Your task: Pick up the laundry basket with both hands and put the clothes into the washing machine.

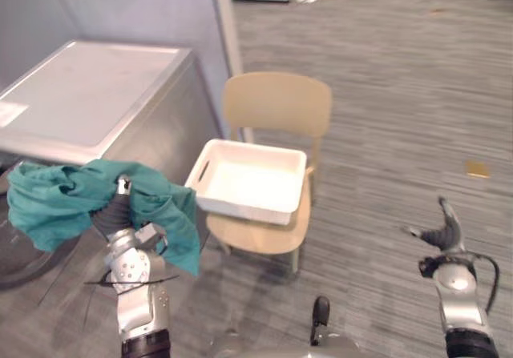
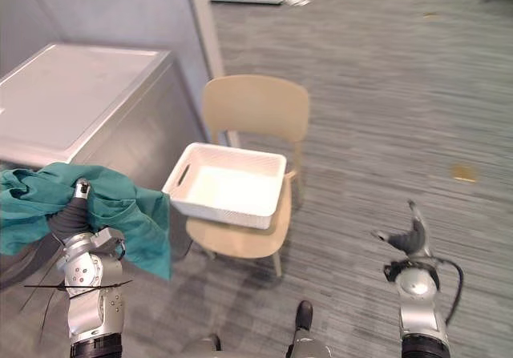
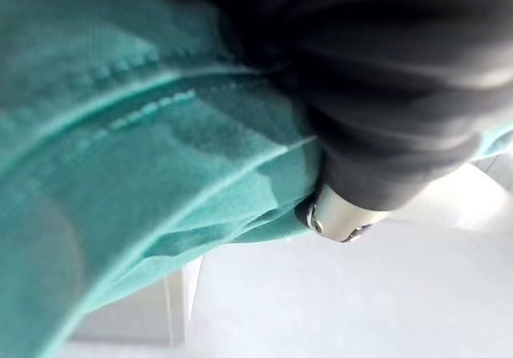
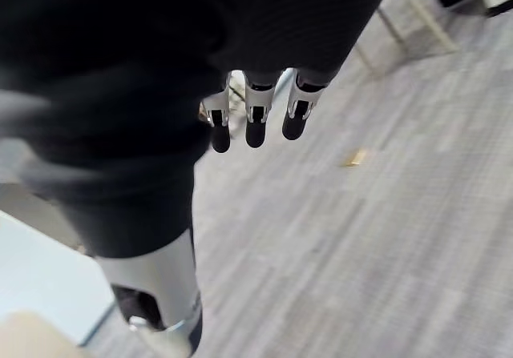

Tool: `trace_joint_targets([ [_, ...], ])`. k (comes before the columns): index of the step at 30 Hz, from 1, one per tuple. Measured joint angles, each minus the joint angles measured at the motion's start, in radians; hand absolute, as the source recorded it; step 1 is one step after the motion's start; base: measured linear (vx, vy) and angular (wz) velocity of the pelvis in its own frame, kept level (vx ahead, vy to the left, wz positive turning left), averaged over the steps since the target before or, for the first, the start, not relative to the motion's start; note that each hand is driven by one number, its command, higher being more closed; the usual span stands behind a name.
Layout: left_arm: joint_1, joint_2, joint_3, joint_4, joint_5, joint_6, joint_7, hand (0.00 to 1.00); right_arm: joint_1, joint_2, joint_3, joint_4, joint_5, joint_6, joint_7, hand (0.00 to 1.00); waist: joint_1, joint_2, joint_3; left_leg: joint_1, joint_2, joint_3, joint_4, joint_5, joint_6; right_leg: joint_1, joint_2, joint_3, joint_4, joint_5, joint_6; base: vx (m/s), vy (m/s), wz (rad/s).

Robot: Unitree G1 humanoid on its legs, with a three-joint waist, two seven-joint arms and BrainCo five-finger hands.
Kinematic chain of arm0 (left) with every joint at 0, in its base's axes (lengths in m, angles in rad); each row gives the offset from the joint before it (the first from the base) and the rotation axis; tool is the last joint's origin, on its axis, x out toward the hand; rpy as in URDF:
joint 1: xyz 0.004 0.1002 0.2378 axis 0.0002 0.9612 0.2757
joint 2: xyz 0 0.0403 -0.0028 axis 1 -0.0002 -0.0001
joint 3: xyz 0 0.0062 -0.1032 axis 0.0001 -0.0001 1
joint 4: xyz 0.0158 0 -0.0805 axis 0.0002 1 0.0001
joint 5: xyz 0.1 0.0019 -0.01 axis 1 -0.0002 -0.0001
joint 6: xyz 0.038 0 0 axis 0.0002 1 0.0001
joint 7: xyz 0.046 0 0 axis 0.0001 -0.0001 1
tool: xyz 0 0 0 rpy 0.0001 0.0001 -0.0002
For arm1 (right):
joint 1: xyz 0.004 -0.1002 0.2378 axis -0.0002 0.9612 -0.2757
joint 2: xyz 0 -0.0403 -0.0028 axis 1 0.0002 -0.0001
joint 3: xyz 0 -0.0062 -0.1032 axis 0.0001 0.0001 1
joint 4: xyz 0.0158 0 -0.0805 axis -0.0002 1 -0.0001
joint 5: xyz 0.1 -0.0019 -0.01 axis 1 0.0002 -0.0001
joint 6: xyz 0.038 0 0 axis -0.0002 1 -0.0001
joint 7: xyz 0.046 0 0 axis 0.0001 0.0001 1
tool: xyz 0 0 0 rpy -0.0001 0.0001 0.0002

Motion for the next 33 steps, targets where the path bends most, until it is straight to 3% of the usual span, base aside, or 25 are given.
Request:
trace_joint_targets([
  [1, 0.002, -0.011, -0.002, -0.004, 0.000, -0.004, -0.003, 1.00, -0.004, -0.007, -0.052, 0.072, -0.001, 0.011, 0.000, 0.00, 0.002, 0.009, 0.006, -0.023, 0.022, 0.022, 0.073, 0.001, -0.014, 0.012, -0.004, -0.035, 0.000, -0.001, -0.007, 0.04, 0.140, 1.47],
  [3, 0.028, -0.026, -0.056, -0.004, -0.002, -0.009, -0.028, 1.00, 0.015, -0.031, -0.222, 0.389, 0.001, 0.053, 0.002, 0.00, 0.007, 0.015, 0.011, -0.027, 0.052, 0.081, 0.250, 0.003, -0.016, 0.057, -0.042, -0.155, 0.039, -0.019, -0.015, 0.03, 0.155, 1.42],
  [6, 0.047, -0.027, -0.135, 0.012, -0.004, -0.021, -0.109, 1.00, 0.092, -0.009, -0.302, 0.585, 0.011, 0.084, 0.058, 0.00, -0.006, 0.009, 0.014, 0.015, 0.099, 0.154, 0.303, 0.005, -0.021, 0.091, -0.103, -0.272, 0.075, -0.040, 0.000, 0.02, 0.209, 1.46],
  [7, 0.058, -0.028, -0.149, 0.021, -0.006, -0.023, -0.124, 1.00, 0.114, 0.009, -0.302, 0.600, 0.012, 0.087, 0.081, 0.00, -0.009, 0.009, 0.014, 0.032, 0.117, 0.175, 0.297, 0.015, -0.037, 0.091, -0.121, -0.294, 0.085, -0.043, 0.014, -0.03, 0.292, 1.00],
  [8, 0.075, -0.032, -0.161, 0.024, -0.016, -0.023, -0.144, 1.00, 0.131, 0.029, -0.301, 0.604, 0.027, 0.086, 0.105, 0.00, -0.012, 0.011, 0.012, 0.049, 0.131, 0.190, 0.274, 0.031, -0.063, 0.089, -0.139, -0.321, 0.095, -0.036, 0.031, -0.08, 0.367, 1.00],
  [9, 0.103, -0.034, -0.175, 0.032, -0.030, -0.021, -0.172, 1.00, 0.141, 0.056, -0.300, 0.616, 0.056, 0.087, 0.126, 0.00, -0.015, 0.015, 0.011, 0.081, 0.129, 0.191, 0.209, 0.061, -0.135, 0.088, -0.159, -0.350, 0.101, -0.027, 0.058, -0.14, 0.506, 1.05],
  [10, 0.124, -0.033, -0.176, 0.054, -0.044, -0.019, -0.186, 1.00, 0.137, 0.093, -0.292, 0.626, 0.074, 0.086, 0.138, 0.00, -0.020, 0.017, 0.001, 0.099, 0.093, 0.190, 0.129, 0.004, -0.252, 0.087, -0.182, -0.376, 0.099, -0.011, 0.083, -0.13, 0.453, 0.95],
  [11, 0.135, -0.034, -0.178, 0.064, -0.047, -0.013, -0.191, 1.00, 0.132, 0.113, -0.285, 0.633, 0.086, 0.086, 0.142, 0.00, -0.025, 0.005, 0.000, 0.101, 0.075, 0.191, 0.101, -0.020, -0.295, 0.087, -0.194, -0.386, 0.096, 0.000, 0.098, -0.14, 0.461, 0.77],
  [12, 0.159, -0.031, -0.168, 0.095, -0.056, 0.005, -0.198, 1.00, 0.118, 0.164, -0.261, 0.647, 0.109, 0.087, 0.153, 0.00, -0.017, -0.031, 0.009, 0.089, 0.028, 0.189, 0.112, -0.027, -0.299, 0.087, -0.237, -0.385, 0.093, 0.008, 0.111, -0.10, 0.338, 0.44],
  [14, 0.217, -0.028, -0.168, 0.124, -0.078, 0.032, -0.200, 1.00, 0.110, 0.206, -0.179, 0.670, 0.133, 0.089, 0.164, 0.00, -0.003, -0.044, 0.004, 0.047, 0.002, 0.156, 0.186, -0.070, -0.272, 0.106, -0.262, -0.385, 0.104, -0.008, 0.118, -0.10, 0.400, 0.55],
  [16, 0.259, -0.029, -0.188, 0.128, -0.084, 0.047, -0.215, 1.00, 0.115, 0.206, -0.127, 0.656, 0.149, 0.088, 0.152, 0.00, -0.003, -0.056, 0.003, 0.013, -0.056, 0.116, 0.227, -0.106, -0.238, 0.105, -0.343, -0.400, 0.182, -0.031, 0.089, -0.04, 0.365, 0.92],
  [17, 0.291, -0.035, -0.228, 0.129, -0.091, 0.053, -0.225, 1.00, 0.135, 0.192, -0.079, 0.619, 0.149, 0.087, 0.152, 0.00, -0.003, -0.067, 0.002, 0.012, -0.117, 0.078, 0.236, -0.118, -0.213, 0.107, -0.420, -0.398, 0.273, -0.087, 0.015, 0.04, 0.224, 0.87],
  [18, 0.302, -0.033, -0.252, 0.129, -0.091, 0.056, -0.229, 1.00, 0.152, 0.190, -0.064, 0.585, 0.150, 0.085, 0.154, 0.00, -0.007, -0.065, 0.004, 0.014, -0.142, 0.056, 0.242, -0.123, -0.203, 0.109, -0.443, -0.386, 0.313, -0.125, -0.037, 0.06, 0.324, 1.20],
  [19, 0.316, -0.036, -0.293, 0.124, -0.091, 0.060, -0.242, 1.00, 0.202, 0.192, 0.005, 0.466, 0.159, 0.083, 0.161, 0.00, -0.017, -0.050, 0.025, 0.025, -0.173, 0.019, 0.271, -0.142, -0.168, 0.108, -0.453, -0.283, 0.392, -0.225, -0.205, 0.04, 0.204, 1.05],
  [20, 0.324, -0.034, -0.321, 0.118, -0.091, 0.060, -0.244, 1.00, 0.215, 0.197, 0.043, 0.414, 0.166, 0.080, 0.156, 0.00, -0.031, -0.052, 0.035, 0.038, -0.187, 0.003, 0.280, -0.153, -0.149, 0.100, -0.448, -0.189, 0.444, -0.284, -0.252, 0.06, 0.253, 1.41],
  [21, 0.332, -0.017, -0.363, 0.119, -0.090, 0.065, -0.243, 1.00, 0.215, 0.228, 0.099, 0.360, 0.179, 0.074, 0.130, 0.00, -0.048, -0.068, 0.042, 0.067, -0.229, -0.046, 0.280, -0.178, -0.108, 0.030, -0.404, 0.053, 0.610, -0.403, -0.148, 0.07, 0.162, 0.98],
  [22, 0.333, -0.006, -0.374, 0.119, -0.090, 0.067, -0.243, 1.00, 0.208, 0.247, 0.110, 0.345, 0.185, 0.071, 0.115, 0.00, -0.042, -0.079, 0.043, 0.083, -0.238, -0.051, 0.272, -0.180, -0.106, -0.005, -0.361, 0.109, 0.688, -0.435, -0.106, 0.13, 0.120, 0.81],
  [23, 0.333, 0.004, -0.384, 0.120, -0.090, 0.072, -0.242, 1.00, 0.192, 0.269, 0.151, 0.321, 0.194, 0.069, 0.093, 0.00, -0.039, -0.084, 0.045, 0.106, -0.240, -0.064, 0.255, -0.181, -0.106, -0.060, -0.266, 0.149, 0.805, -0.475, -0.056, 0.17, 0.034, 0.36],
  [25, 0.326, 0.001, -0.411, 0.125, -0.089, 0.077, -0.242, 1.00, 0.192, 0.292, 0.193, 0.272, 0.215, 0.064, 0.082, 0.00, -0.042, -0.083, 0.045, 0.139, -0.245, -0.077, 0.214, -0.181, -0.106, -0.127, -0.147, 0.125, 0.866, -0.511, -0.009, 0.19, 0.006, 0.46],
  [26, 0.309, 0.000, -0.439, 0.138, -0.089, 0.082, -0.242, 1.00, 0.197, 0.300, 0.209, 0.252, 0.226, 0.063, 0.082, 0.00, -0.051, -0.078, 0.046, 0.159, -0.247, -0.091, 0.191, -0.181, -0.107, -0.160, -0.101, 0.093, 0.853, -0.513, -0.003, 0.19, -0.039, 0.56],
  [28, 0.276, -0.006, -0.478, 0.158, -0.089, 0.086, -0.241, 1.00, 0.211, 0.305, 0.214, 0.236, 0.239, 0.063, 0.084, 0.00, -0.056, -0.067, 0.049, 0.201, -0.249, -0.116, 0.151, -0.186, -0.115, -0.204, -0.066, 0.044, 0.799, -0.505, 0.008, 0.33, -0.073, 0.55],
  [30, 0.230, -0.007, -0.513, 0.174, -0.089, 0.088, -0.240, 1.00, 0.213, 0.311, 0.208, 0.229, 0.246, 0.063, 0.086, 0.00, -0.063, -0.062, 0.049, 0.238, -0.248, -0.152, 0.101, -0.195, -0.131, -0.227, -0.069, -0.017, 0.687, -0.470, 0.024, 0.47, -0.130, 0.58],
  [31, 0.192, -0.010, -0.538, 0.183, -0.089, 0.088, -0.241, 1.00, 0.215, 0.315, 0.181, 0.243, 0.244, 0.064, 0.090, 0.00, -0.063, -0.059, 0.044, 0.284, -0.240, -0.178, 0.055, -0.207, -0.153, -0.212, -0.087, -0.080, 0.632, -0.350, -0.016, 0.47, -0.143, 0.56],
  [32, 0.179, -0.013, -0.548, 0.186, -0.089, 0.088, -0.241, 1.00, 0.218, 0.317, 0.172, 0.255, 0.242, 0.066, 0.090, 0.00, -0.061, -0.063, 0.037, 0.307, -0.230, -0.186, 0.031, -0.208, -0.158, -0.191, -0.088, -0.113, 0.638, -0.343, -0.065, 0.55, -0.135, 0.47],
  [33, 0.164, -0.018, -0.558, 0.189, -0.089, 0.088, -0.242, 1.00, 0.208, 0.304, 0.168, 0.272, 0.228, 0.067, 0.092, 0.00, -0.059, -0.040, 0.035, 0.328, -0.212, -0.187, -0.007, -0.186, -0.187, -0.183, -0.080, -0.137, 0.653, -0.368, -0.079, 0.58, -0.116, 0.33],
])
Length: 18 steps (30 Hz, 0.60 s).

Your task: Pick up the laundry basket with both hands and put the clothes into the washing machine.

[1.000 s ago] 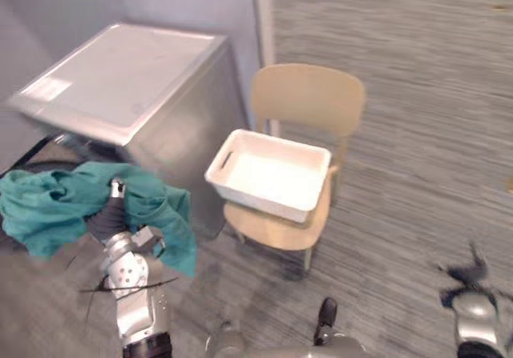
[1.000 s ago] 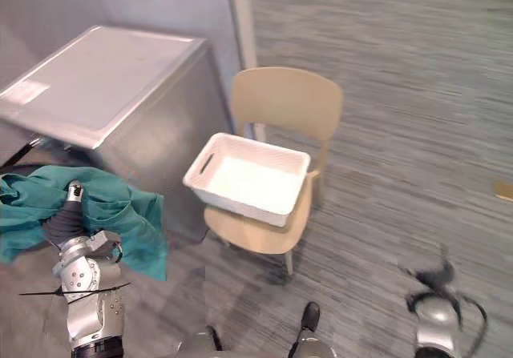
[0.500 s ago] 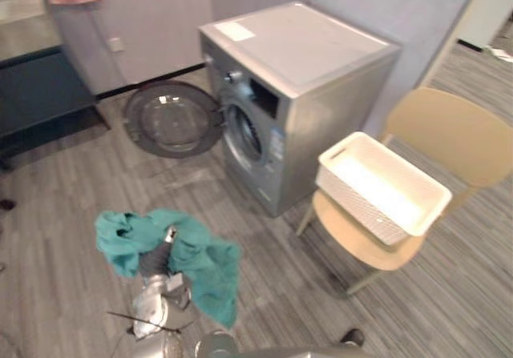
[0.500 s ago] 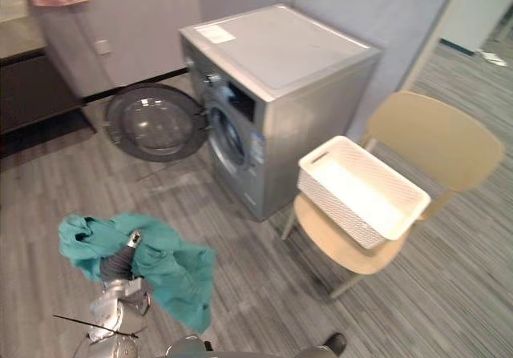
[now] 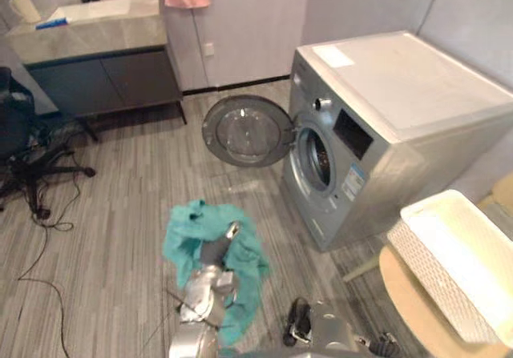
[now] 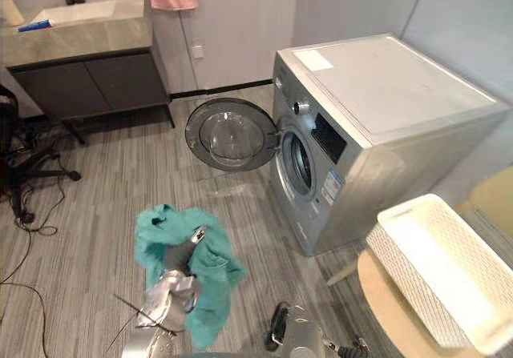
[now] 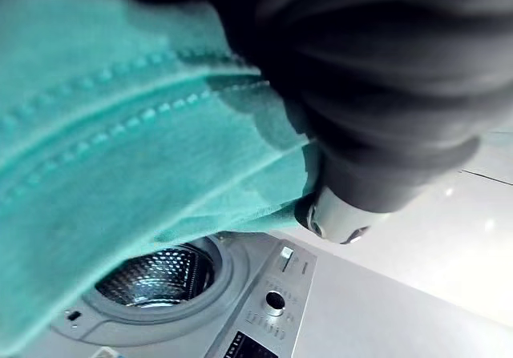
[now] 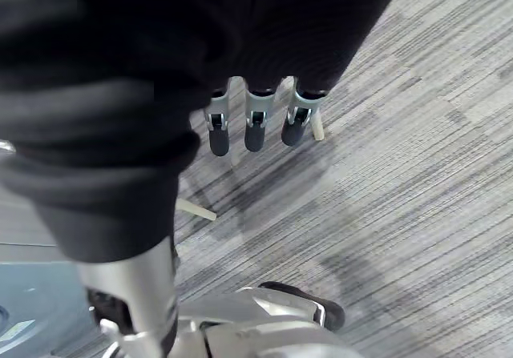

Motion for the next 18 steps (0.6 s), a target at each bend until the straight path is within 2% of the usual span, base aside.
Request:
trace_joint_targets([
  [1, -0.017, -0.012, -0.009, 0.000, 0.000, 0.002, -0.002, 1.00, -0.009, -0.009, -0.009, 0.006, -0.020, 0.001, 0.001, 0.00, 0.003, 0.009, -0.003, 0.029, 0.010, 0.005, -0.045, 0.053, -0.017, -0.001, -0.010, -0.022, 0.032, -0.026, -0.017, 0.68, -0.154, 0.36],
  [2, -0.029, -0.013, -0.023, 0.003, 0.000, 0.008, -0.003, 1.00, -0.017, -0.012, -0.030, 0.005, -0.024, 0.005, 0.002, 0.00, -0.003, 0.009, -0.002, 0.061, 0.006, 0.015, -0.073, 0.123, -0.014, 0.002, -0.044, -0.047, 0.103, -0.036, -0.031, 0.55, -0.142, 0.36],
  [3, -0.033, -0.013, -0.031, 0.006, 0.000, 0.009, -0.003, 1.00, -0.013, -0.014, -0.034, 0.005, -0.024, 0.004, 0.002, 0.00, -0.016, 0.005, 0.002, 0.074, 0.003, 0.020, -0.062, 0.156, -0.012, 0.001, -0.063, -0.070, 0.155, -0.044, -0.034, 0.47, -0.181, 0.25],
  [4, -0.027, -0.012, -0.024, 0.006, 0.002, 0.005, -0.002, 1.00, -0.003, -0.011, -0.021, 0.001, -0.024, 0.003, 0.006, 0.00, -0.025, 0.013, -0.009, 0.069, 0.027, 0.048, 0.042, 0.168, -0.022, 0.050, -0.028, -0.097, 0.075, -0.072, 0.009, 0.42, -0.205, 0.09],
  [5, -0.030, -0.014, -0.015, 0.013, 0.002, 0.005, 0.001, 1.00, 0.006, -0.003, -0.013, -0.002, -0.024, 0.003, 0.008, 0.00, -0.028, 0.016, -0.011, 0.029, 0.055, 0.067, 0.193, 0.172, -0.027, 0.127, 0.010, -0.120, -0.009, -0.122, -0.024, 0.50, -0.231, -0.33],
  [6, -0.031, -0.015, -0.010, 0.019, 0.002, 0.009, -0.001, 1.00, 0.004, -0.005, -0.028, -0.007, -0.021, 0.003, 0.000, 0.00, -0.023, 0.062, -0.012, -0.058, 0.133, 0.074, 0.437, 0.240, -0.037, 0.179, 0.095, -0.098, -0.057, -0.119, -0.021, 0.43, -0.165, -0.63],
  [7, -0.027, -0.015, 0.004, 0.020, 0.001, 0.009, -0.001, 1.00, 0.003, -0.007, -0.029, -0.009, -0.022, 0.003, -0.002, 0.00, -0.015, 0.069, -0.014, -0.098, 0.161, 0.082, 0.541, 0.293, -0.034, 0.197, 0.125, -0.076, -0.079, -0.121, -0.024, 0.44, -0.097, -1.27],
  [8, -0.021, -0.016, 0.017, 0.021, 0.001, 0.010, 0.000, 1.00, 0.001, -0.012, -0.022, -0.014, -0.020, 0.002, -0.004, 0.00, 0.004, 0.076, -0.016, -0.166, 0.212, 0.115, 0.722, 0.323, -0.018, 0.233, 0.170, -0.019, -0.116, -0.125, -0.031, 0.33, -0.047, -1.34],
  [9, -0.015, -0.016, 0.029, 0.022, 0.000, 0.010, 0.000, 1.00, -0.002, -0.012, -0.012, -0.017, -0.019, 0.002, -0.007, 0.00, 0.007, 0.071, -0.014, -0.215, 0.244, 0.148, 0.832, 0.318, -0.005, 0.265, 0.189, 0.018, -0.144, -0.126, -0.033, 0.44, -0.048, -1.53],
  [10, -0.011, -0.016, 0.045, 0.036, 0.000, 0.011, 0.001, 1.00, -0.010, -0.010, 0.010, -0.021, -0.015, 0.002, -0.015, 0.00, 0.009, 0.055, -0.008, -0.271, 0.283, 0.195, 0.917, 0.295, 0.029, 0.314, 0.201, 0.067, -0.181, -0.125, -0.032, 0.34, -0.019, -1.32],
  [11, -0.010, -0.017, 0.053, 0.054, 0.000, 0.017, 0.005, 1.00, -0.005, -0.007, 0.035, -0.035, -0.009, 0.002, -0.025, 0.00, 0.012, 0.037, -0.008, -0.317, 0.307, 0.234, 0.930, 0.273, 0.058, 0.358, 0.203, 0.119, -0.215, -0.122, -0.027, 0.38, 0.006, -1.30],
  [13, -0.009, -0.017, 0.054, 0.073, 0.000, 0.020, 0.006, 1.00, -0.009, -0.008, 0.066, -0.043, -0.008, 0.001, -0.030, 0.00, 0.020, 0.021, -0.009, -0.376, 0.319, 0.247, 0.881, 0.255, 0.076, 0.390, 0.202, 0.190, -0.254, -0.113, -0.012, 0.25, 0.064, -1.22],
  [14, -0.006, -0.016, 0.054, 0.086, 0.000, 0.021, 0.007, 1.00, -0.016, -0.012, 0.095, -0.053, -0.009, -0.001, -0.032, 0.00, 0.033, 0.015, -0.009, -0.409, 0.309, 0.233, 0.778, 0.251, 0.082, 0.408, 0.201, 0.262, -0.276, -0.105, 0.000, 0.27, 0.154, -1.51],
  [15, -0.003, -0.016, 0.056, 0.097, 0.000, 0.021, 0.009, 1.00, -0.029, -0.014, 0.109, -0.053, -0.009, -0.004, -0.035, 0.00, 0.041, 0.011, -0.010, -0.426, 0.290, 0.197, 0.671, 0.245, 0.074, 0.412, 0.200, 0.318, -0.283, -0.100, 0.007, 0.34, 0.249, -2.02],
  [16, 0.002, -0.014, 0.062, 0.118, 0.000, 0.021, 0.011, 1.00, -0.045, -0.015, 0.129, -0.052, -0.009, -0.004, -0.043, 0.00, 0.051, 0.008, -0.009, -0.437, 0.251, 0.119, 0.523, 0.240, 0.065, 0.412, 0.198, 0.392, -0.283, -0.095, 0.015, 0.29, 0.262, -1.74],
  [17, 0.005, -0.012, 0.066, 0.133, 0.000, 0.020, 0.012, 1.00, -0.048, -0.012, 0.144, -0.050, -0.009, -0.004, -0.043, 0.00, 0.057, 0.004, -0.008, -0.435, 0.229, 0.066, 0.447, 0.233, 0.055, 0.411, 0.196, 0.434, -0.281, -0.095, 0.016, 0.28, 0.323, -1.97],
  [18, 0.008, -0.008, 0.082, 0.177, 0.002, 0.020, 0.020, 1.00, -0.062, 0.000, 0.183, -0.041, -0.014, -0.007, -0.041, 0.00, 0.059, -0.006, -0.007, -0.426, 0.181, -0.073, 0.312, 0.230, 0.042, 0.410, 0.190, 0.511, -0.272, -0.095, 0.018, 0.27, 0.376, -1.95],
])
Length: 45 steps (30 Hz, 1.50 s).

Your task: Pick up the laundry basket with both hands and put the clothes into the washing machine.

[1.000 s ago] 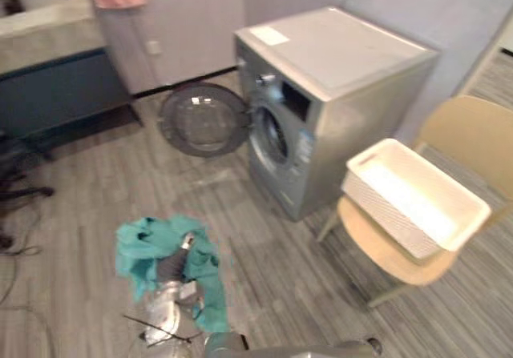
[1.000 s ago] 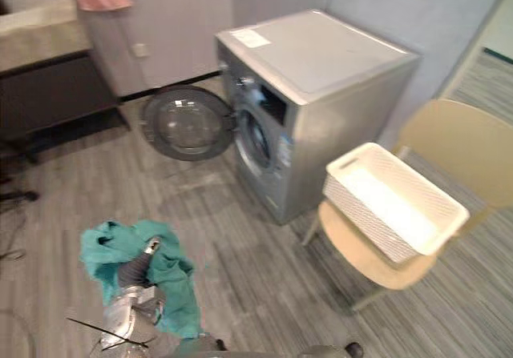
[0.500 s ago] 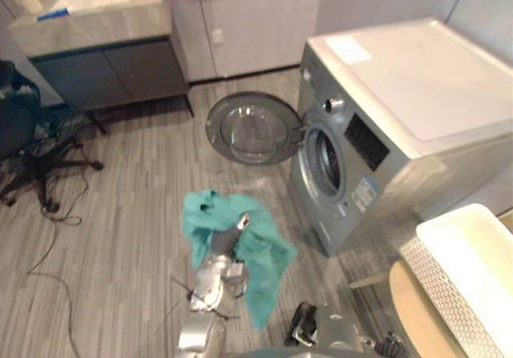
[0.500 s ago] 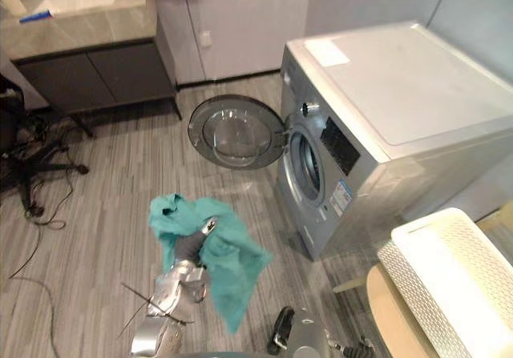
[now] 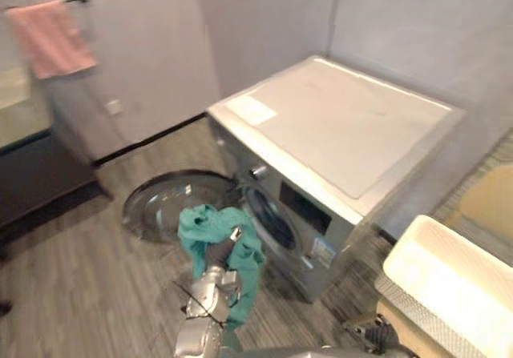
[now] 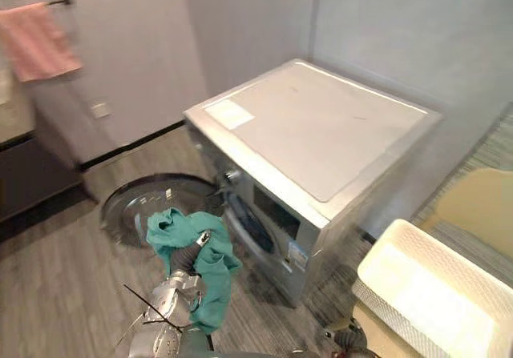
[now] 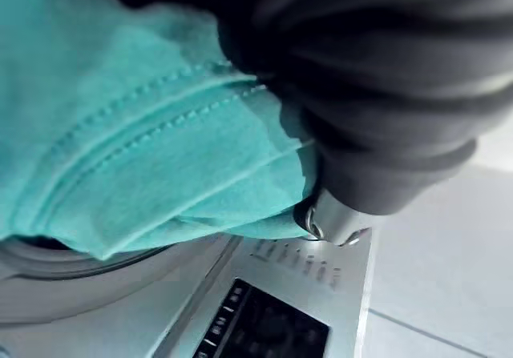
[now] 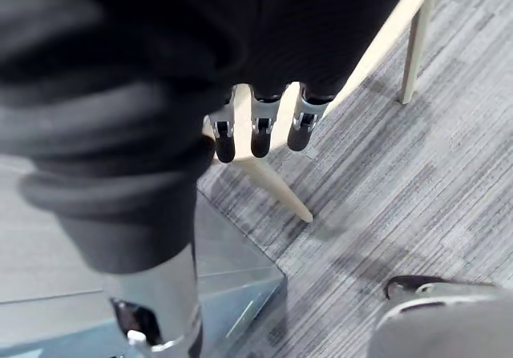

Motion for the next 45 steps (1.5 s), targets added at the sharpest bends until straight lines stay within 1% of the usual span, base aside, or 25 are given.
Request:
trace_joint_targets([
  [1, 0.003, 0.000, 0.016, 0.051, 0.005, 0.000, 0.005, 1.00, -0.006, 0.023, 0.025, 0.007, -0.008, -0.006, 0.001, 0.00, 0.001, -0.008, 0.000, 0.010, -0.036, -0.127, -0.105, 0.002, -0.003, -0.004, -0.012, 0.061, 0.016, -0.004, 0.030, 0.26, 0.404, -1.91],
  [2, 0.006, -0.001, 0.023, 0.074, 0.008, 0.000, 0.006, 1.00, -0.006, 0.030, 0.024, 0.005, -0.013, -0.011, 0.002, 0.00, 0.001, -0.012, -0.001, 0.015, -0.049, -0.176, -0.145, 0.006, -0.010, -0.007, -0.019, 0.093, 0.026, -0.015, 0.049, 0.24, 0.469, -1.85],
  [3, 0.006, -0.002, 0.032, 0.124, 0.022, 0.001, 0.005, 1.00, -0.004, 0.029, 0.029, 0.007, -0.019, -0.026, 0.014, 0.00, -0.002, -0.011, -0.003, 0.021, -0.062, -0.243, -0.205, 0.029, -0.039, -0.019, -0.029, 0.148, 0.048, -0.046, 0.102, 0.21, 0.528, -1.68],
  [4, 0.006, -0.004, 0.032, 0.175, 0.044, 0.006, 0.004, 1.00, 0.007, 0.019, 0.020, 0.007, -0.014, -0.036, 0.021, 0.00, -0.003, 0.015, -0.014, 0.023, -0.057, -0.276, -0.244, 0.079, -0.074, -0.031, -0.026, 0.193, 0.068, -0.084, 0.153, 0.21, 0.688, -1.59],
  [5, 0.006, -0.009, 0.033, 0.198, 0.055, 0.011, 0.002, 1.00, 0.010, 0.016, 0.007, 0.008, -0.006, -0.040, 0.022, 0.00, -0.005, 0.036, -0.025, 0.019, -0.055, -0.275, -0.233, 0.061, -0.154, -0.037, -0.021, 0.219, 0.087, -0.105, 0.172, 0.15, 0.582, -1.12],
  [6, -0.006, 0.003, 0.053, 0.240, 0.078, 0.024, 0.003, 1.00, 0.006, 0.044, -0.030, 0.031, 0.003, -0.044, 0.021, 0.00, -0.025, -0.012, -0.021, 0.009, -0.097, -0.216, -0.161, 0.013, -0.197, -0.037, -0.078, 0.260, 0.107, -0.133, 0.200, 0.16, 0.619, -0.72],
  [7, -0.005, 0.007, 0.086, 0.242, 0.097, 0.024, 0.005, 1.00, 0.008, 0.077, -0.042, 0.050, 0.007, -0.047, 0.023, 0.00, -0.029, -0.074, -0.027, 0.003, -0.141, -0.167, -0.130, -0.015, -0.175, -0.039, -0.137, 0.287, 0.104, -0.137, 0.214, 0.12, 0.443, -0.55],
  [8, -0.007, 0.008, 0.088, 0.243, 0.109, 0.024, 0.007, 1.00, 0.007, 0.077, -0.034, 0.061, 0.011, -0.047, 0.028, 0.00, -0.029, -0.088, -0.029, -0.010, -0.156, -0.146, -0.103, -0.031, -0.164, -0.045, -0.157, 0.301, 0.098, -0.124, 0.220, 0.13, 0.511, -0.58],
  [11, -0.013, 0.010, 0.084, 0.254, 0.129, 0.023, 0.008, 1.00, 0.007, 0.078, -0.067, 0.061, 0.025, -0.047, 0.041, 0.00, -0.031, -0.087, -0.030, -0.034, -0.167, -0.032, -0.005, -0.098, -0.104, -0.096, -0.213, 0.355, 0.084, -0.034, 0.258, 0.04, 0.367, -0.90],
  [12, -0.021, 0.011, 0.086, 0.272, 0.130, 0.023, 0.008, 1.00, 0.005, 0.079, -0.082, 0.061, 0.035, -0.042, 0.042, 0.00, -0.029, -0.081, -0.030, -0.023, -0.159, 0.019, -0.004, -0.111, -0.089, -0.125, -0.228, 0.344, 0.081, 0.006, 0.256, -0.01, 0.402, -1.72],
  [13, -0.023, 0.012, 0.089, 0.288, 0.128, 0.023, 0.009, 1.00, -0.007, 0.081, -0.112, 0.064, 0.040, -0.035, 0.042, 0.00, -0.026, -0.063, -0.028, -0.002, -0.131, 0.098, -0.020, -0.118, -0.076, -0.166, -0.246, 0.272, 0.077, 0.074, 0.234, -0.09, 0.412, -2.09],
  [14, -0.021, 0.016, 0.090, 0.306, 0.123, 0.018, 0.010, 1.00, -0.017, 0.081, -0.147, 0.075, 0.043, -0.032, 0.042, 0.00, -0.026, -0.055, -0.027, 0.026, -0.105, 0.183, -0.057, -0.117, -0.066, -0.201, -0.285, 0.103, 0.068, 0.124, 0.200, -0.09, 0.373, -2.02],
  [15, -0.022, 0.022, 0.090, 0.316, 0.122, 0.017, 0.010, 1.00, -0.024, 0.082, -0.165, 0.081, 0.043, -0.032, 0.042, 0.00, -0.028, -0.053, -0.027, 0.043, -0.099, 0.223, -0.076, -0.116, -0.064, -0.214, -0.310, -0.009, 0.082, 0.124, 0.187, -0.08, 0.262, -1.97],
  [16, -0.027, 0.027, 0.089, 0.342, 0.117, 0.016, 0.010, 1.00, -0.040, 0.079, -0.195, 0.107, 0.041, -0.033, 0.041, 0.00, -0.027, -0.053, -0.027, 0.072, -0.097, 0.283, -0.107, -0.117, -0.061, -0.211, -0.360, -0.231, 0.103, 0.107, 0.157, -0.01, 0.170, -1.56],
  [17, -0.034, 0.025, 0.083, 0.364, 0.102, 0.017, 0.009, 1.00, -0.060, 0.067, -0.211, 0.134, 0.041, -0.032, 0.042, 0.00, -0.034, -0.040, -0.025, 0.081, -0.096, 0.312, -0.122, -0.117, -0.061, -0.207, -0.381, -0.327, 0.084, 0.100, 0.130, -0.01, 0.208, -1.49],
  [18, -0.046, 0.032, 0.071, 0.391, 0.083, 0.017, 0.004, 1.00, -0.071, 0.050, -0.211, 0.140, 0.040, -0.032, 0.041, 0.00, -0.045, -0.021, -0.023, 0.081, -0.087, 0.335, -0.128, -0.116, -0.060, -0.210, -0.397, -0.396, 0.067, 0.128, 0.095, 0.02, 0.186, -0.85],
  [19, -0.050, 0.040, 0.062, 0.400, 0.082, 0.017, 0.003, 1.00, -0.078, 0.046, -0.206, 0.145, 0.036, -0.032, 0.041, 0.00, -0.050, -0.019, -0.020, 0.076, -0.083, 0.342, -0.128, -0.112, -0.059, -0.209, -0.385, -0.389, 0.060, 0.135, 0.105, 0.03, 0.095, -0.49],
  [20, -0.077, 0.057, 0.041, 0.422, 0.060, 0.017, 0.001, 1.00, -0.102, 0.035, -0.202, 0.167, 0.027, -0.031, 0.040, 0.00, -0.060, -0.020, -0.002, 0.064, -0.079, 0.348, -0.117, -0.106, -0.053, -0.211, -0.373, -0.368, 0.041, 0.158, 0.152, 0.04, -0.004, -0.20],
  [21, -0.120, 0.068, 0.027, 0.432, 0.033, 0.017, -0.001, 1.00, -0.149, 0.002, -0.189, 0.187, -0.001, -0.025, 0.037, 0.00, -0.057, -0.017, 0.056, 0.045, -0.073, 0.343, -0.081, -0.105, -0.050, -0.220, -0.367, -0.368, 0.052, 0.171, 0.195, -0.01, -0.026, -0.09],
  [24, -0.221, 0.071, -0.003, 0.433, -0.047, -0.005, 0.010, 1.00, -0.254, -0.050, -0.124, 0.197, -0.077, 0.005, -0.009, 0.00, -0.053, 0.007, 0.142, -0.094, -0.052, 0.331, -0.023, -0.099, -0.041, -0.360, -0.372, -0.358, 0.126, 0.165, 0.224, -0.08, -0.054, 0.00],
  [27, -0.323, 0.062, 0.005, 0.435, -0.100, -0.016, 0.063, 1.00, -0.341, -0.052, -0.052, 0.158, -0.096, 0.019, -0.059, 0.00, -0.055, -0.002, 0.228, -0.202, -0.020, 0.332, 0.033, -0.094, -0.038, -0.483, -0.368, -0.352, 0.198, 0.164, 0.224, -0.11, -0.114, -0.16],
  [29, -0.437, 0.058, 0.013, 0.431, -0.144, -0.030, 0.131, 1.00, -0.374, -0.014, 0.038, 0.011, -0.086, 0.024, -0.112, 0.00, -0.056, -0.034, 0.289, -0.282, 0.007, 0.332, 0.090, -0.094, -0.038, -0.585, -0.376, -0.331, 0.291, 0.135, 0.220, -0.14, -0.111, -0.14],
  [32, -0.585, 0.039, 0.048, 0.403, -0.201, -0.076, 0.222, 1.00, -0.404, 0.028, 0.146, -0.191, -0.025, -0.008, -0.182, 0.00, -0.056, -0.066, 0.332, -0.427, 0.041, 0.311, 0.195, -0.114, -0.030, -0.745, -0.396, -0.309, 0.442, 0.072, 0.207, -0.12, -0.091, 0.02],
  [40, -0.835, 0.036, 0.241, 0.317, -0.291, -0.158, 0.375, 1.00, -0.336, 0.081, 0.356, -0.588, 0.073, -0.109, -0.237, 0.00, -0.056, -0.071, 0.379, -0.812, 0.149, 0.210, 0.572, -0.230, -0.033, -1.135, -0.400, -0.218, 0.834, -0.064, 0.172, -0.14, -0.059, -0.15],
  [45, -1.021, 0.162, 0.360, 0.317, -0.308, -0.182, 0.454, 1.00, -0.136, 0.084, 0.400, -0.766, 0.086, -0.158, -0.200, 0.00, -0.069, -0.077, 0.382, -0.986, 0.196, 0.146, 0.709, -0.252, -0.042, -1.292, -0.378, -0.200, 0.964, -0.097, 0.150, -0.11, -0.020, -0.17],
])
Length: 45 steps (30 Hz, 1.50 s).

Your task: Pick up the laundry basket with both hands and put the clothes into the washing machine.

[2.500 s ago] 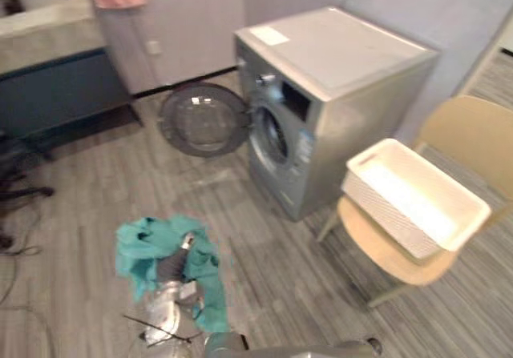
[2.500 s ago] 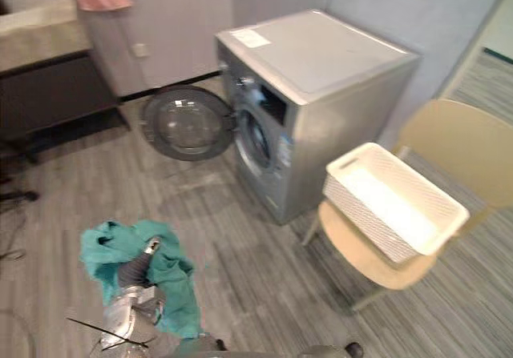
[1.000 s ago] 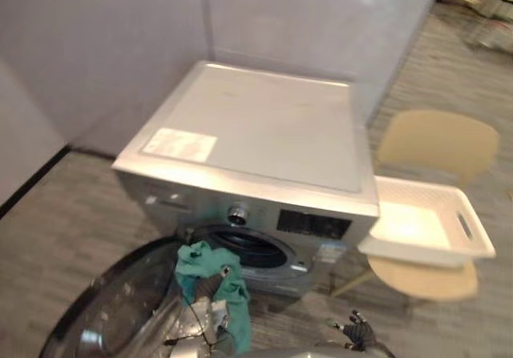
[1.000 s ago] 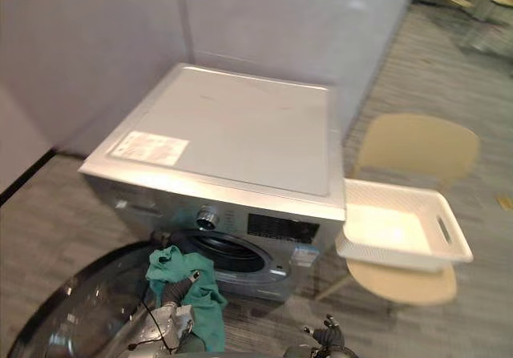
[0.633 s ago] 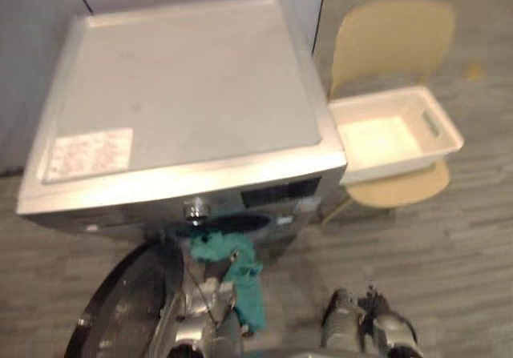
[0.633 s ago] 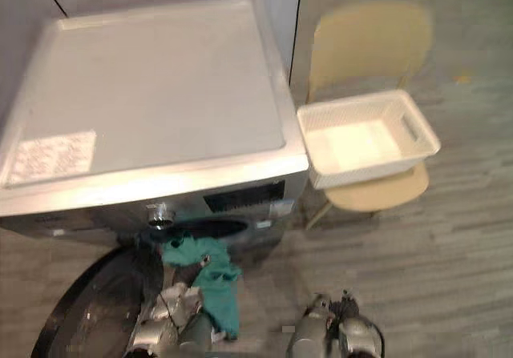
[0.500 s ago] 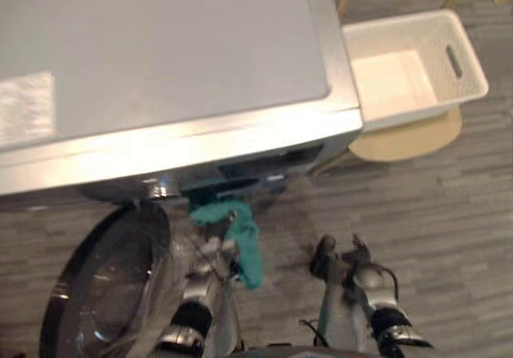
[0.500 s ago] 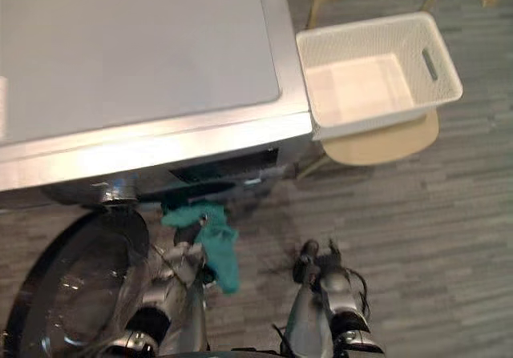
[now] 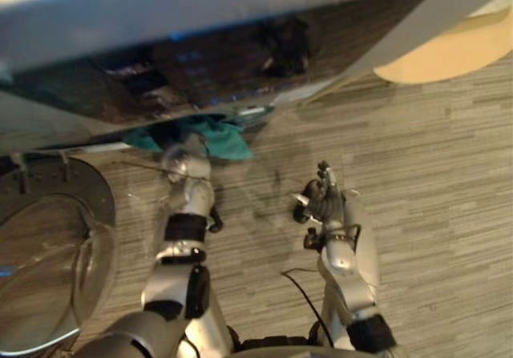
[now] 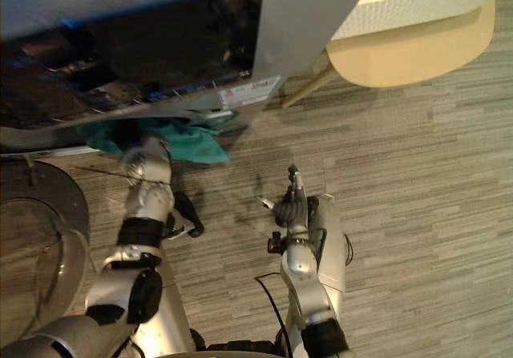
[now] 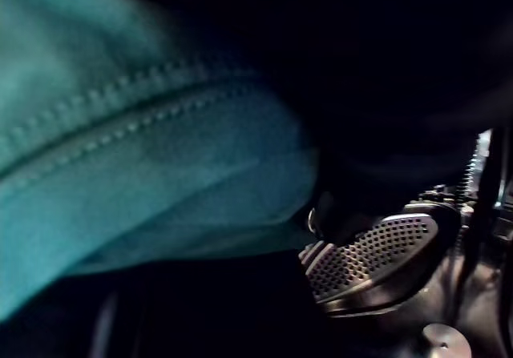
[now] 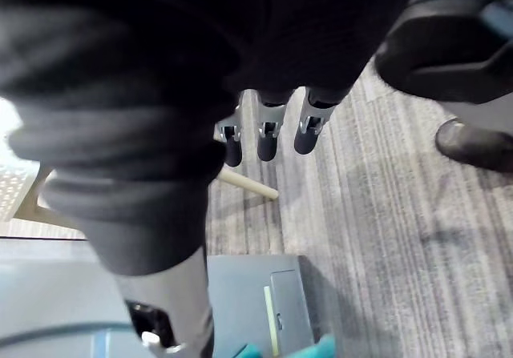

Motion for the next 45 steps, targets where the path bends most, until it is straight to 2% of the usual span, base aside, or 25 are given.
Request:
trace_joint_targets([
  [3, -0.094, 0.098, 0.006, 0.003, 0.001, -0.007, 0.047, 1.00, 0.064, -0.013, 0.004, -0.058, 0.026, -0.035, 0.050, 0.00, -0.011, -0.005, -0.002, -0.047, 0.027, -0.015, 0.026, -0.005, -0.009, -0.044, 0.025, 0.003, 0.016, 0.001, -0.008, -0.09, -0.008, -0.25],
  [6, -0.211, 0.200, 0.015, 0.014, 0.008, -0.007, 0.061, 1.00, 0.099, -0.015, 0.012, -0.095, 0.037, -0.058, 0.088, 0.00, -0.017, -0.019, -0.010, -0.083, 0.061, -0.017, 0.039, -0.003, -0.008, -0.087, 0.056, 0.007, 0.017, 0.012, -0.027, -0.06, -0.028, -0.33],
  [11, -0.446, 0.321, 0.001, 0.049, 0.045, -0.005, 0.073, 1.00, 0.104, -0.015, 0.007, -0.100, 0.038, -0.072, 0.111, 0.00, -0.028, -0.057, -0.034, -0.141, 0.091, -0.034, 0.059, 0.000, -0.013, -0.141, 0.083, -0.003, 0.026, 0.022, -0.044, 0.00, -0.025, -0.24],
  [12, -0.473, 0.346, -0.006, 0.052, 0.044, -0.004, 0.079, 1.00, 0.103, -0.015, -0.001, -0.100, 0.039, -0.073, 0.112, 0.00, -0.032, -0.058, -0.034, -0.151, 0.091, -0.036, 0.062, 0.000, -0.013, -0.145, 0.085, -0.006, 0.026, 0.022, -0.044, 0.00, 0.000, 0.00],
  [13, -0.518, 0.356, -0.017, 0.052, 0.036, -0.005, 0.090, 1.00, 0.103, -0.014, -0.012, -0.100, 0.039, -0.072, 0.111, 0.00, -0.029, -0.061, -0.036, -0.159, 0.092, -0.037, 0.064, 0.000, -0.013, -0.151, 0.085, -0.006, 0.027, 0.022, -0.044, 0.03, -0.014, 0.01],
  [15, -0.553, 0.382, -0.070, 0.045, 0.003, -0.035, 0.094, 1.00, 0.102, -0.013, -0.020, -0.100, 0.044, -0.072, 0.111, 0.00, -0.029, -0.070, -0.041, -0.174, 0.088, -0.039, 0.066, 0.000, -0.013, -0.164, 0.080, -0.006, 0.027, 0.022, -0.044, 0.03, 0.011, 0.03],
  [20, -0.639, 0.419, -0.214, 0.047, -0.110, -0.071, 0.079, 1.00, 0.085, -0.006, -0.052, -0.101, 0.065, -0.069, 0.112, 0.00, -0.032, -0.107, -0.065, -0.242, 0.081, -0.044, 0.077, 0.005, -0.003, -0.227, 0.073, 0.001, 0.031, 0.037, -0.045, 0.00, 0.000, 0.00],
  [23, -0.663, 0.422, -0.243, 0.048, -0.111, -0.071, 0.061, 1.00, 0.073, 0.004, -0.080, -0.101, 0.073, -0.064, 0.110, 0.00, -0.034, -0.108, -0.066, -0.263, 0.075, -0.045, 0.080, 0.009, 0.003, -0.240, 0.071, 0.001, 0.020, 0.055, -0.043, -0.01, 0.008, -0.02],
  [25, -0.668, 0.422, -0.254, 0.063, -0.073, -0.057, 0.049, 1.00, 0.072, 0.004, -0.083, -0.101, 0.074, -0.061, 0.110, 0.00, -0.038, -0.110, -0.067, -0.263, 0.074, -0.038, 0.076, 0.011, 0.008, -0.239, 0.072, 0.004, 0.005, 0.068, -0.037, -0.02, 0.027, -0.06],
  [29, -0.701, 0.425, -0.324, 0.171, 0.129, 0.034, 0.001, 1.00, 0.072, 0.004, -0.083, -0.102, 0.074, -0.061, 0.110, 0.00, -0.043, -0.120, -0.074, -0.257, 0.072, -0.012, 0.045, 0.024, 0.027, -0.235, 0.073, 0.003, -0.043, 0.099, -0.032, -0.01, 0.010, -0.03],
  [30, -0.701, 0.425, -0.344, 0.210, 0.249, 0.084, -0.014, 0.00, 0.072, 0.004, -0.082, -0.102, 0.073, -0.062, 0.111, 0.00, -0.044, -0.123, -0.076, -0.250, 0.071, -0.004, 0.035, 0.027, 0.029, -0.231, 0.074, 0.003, -0.057, 0.108, -0.031, -0.03, -0.005, -0.03],
  [31, -0.701, 0.426, -0.363, 0.251, 0.391, 0.136, -0.028, 0.00, 0.072, 0.003, -0.082, -0.102, 0.072, -0.062, 0.111, 0.00, -0.044, -0.123, -0.076, -0.242, 0.071, 0.000, 0.028, 0.027, 0.029, -0.224, 0.074, 0.001, -0.069, 0.114, -0.031, -0.03, -0.003, -0.04],
  [33, -0.700, 0.429, -0.386, 0.288, 0.592, 0.209, -0.054, 0.00, 0.073, 0.001, -0.082, -0.101, 0.072, -0.063, 0.113, 0.00, -0.044, -0.123, -0.076, -0.231, 0.071, 0.007, 0.017, 0.031, 0.037, -0.211, 0.077, 0.000, -0.086, 0.122, -0.028, -0.01, -0.001, -0.03],
  [36, -0.669, 0.431, -0.438, 0.304, 0.868, 0.268, -0.063, 0.00, 0.075, -0.005, -0.082, -0.100, 0.070, -0.066, 0.116, 0.00, -0.040, -0.127, -0.080, -0.212, 0.070, 0.015, 0.003, 0.032, 0.037, -0.194, 0.079, -0.001, -0.103, 0.126, -0.023, 0.00, 0.000, 0.00],
  [38, -0.602, 0.430, -0.509, 0.308, 1.120, 0.318, -0.084, 0.00, 0.076, -0.006, -0.079, -0.095, 0.062, -0.075, 0.134, 0.00, -0.039, -0.126, -0.090, -0.197, 0.071, 0.019, -0.010, 0.033, 0.036, -0.177, 0.086, -0.004, -0.122, 0.129, -0.021, -0.01, -0.009, -0.02],
  [39, -0.589, 0.430, -0.514, 0.309, 1.170, 0.333, -0.092, 0.00, 0.079, -0.007, -0.078, -0.092, 0.061, -0.077, 0.136, 0.00, -0.038, -0.126, -0.096, -0.196, 0.072, 0.019, -0.012, 0.034, 0.034, -0.176, 0.088, -0.005, -0.125, 0.129, -0.020, -0.02, -0.019, -0.04],
  [40, -0.567, 0.427, -0.531, 0.309, 1.266, 0.352, -0.100, 0.00, 0.087, -0.008, -0.077, -0.087, 0.060, -0.079, 0.139, 0.00, -0.036, -0.126, -0.098, -0.187, 0.072, 0.020, -0.016, 0.034, 0.034, -0.167, 0.089, -0.006, -0.129, 0.129, -0.020, 0.00, 0.000, 0.00],
  [42, -0.553, 0.426, -0.548, 0.306, 1.366, 0.366, -0.097, 0.00, 0.096, -0.011, -0.069, -0.061, 0.060, -0.094, 0.153, 0.00, -0.035, -0.126, -0.100, -0.170, 0.071, 0.022, -0.028, 0.034, 0.033, -0.149, 0.089, -0.012, -0.141, 0.129, -0.020, 0.00, 0.000, 0.00],
  [45, -0.519, 0.418, -0.541, 0.303, 1.426, 0.378, -0.086, 0.00, 0.097, -0.011, -0.052, -0.034, 0.060, -0.100, 0.155, 0.00, -0.035, -0.124, -0.103, -0.139, 0.071, 0.026, -0.052, 0.039, 0.025, -0.117, 0.091, -0.023, -0.162, 0.129, -0.020, 0.00, -0.011, 0.01],
])
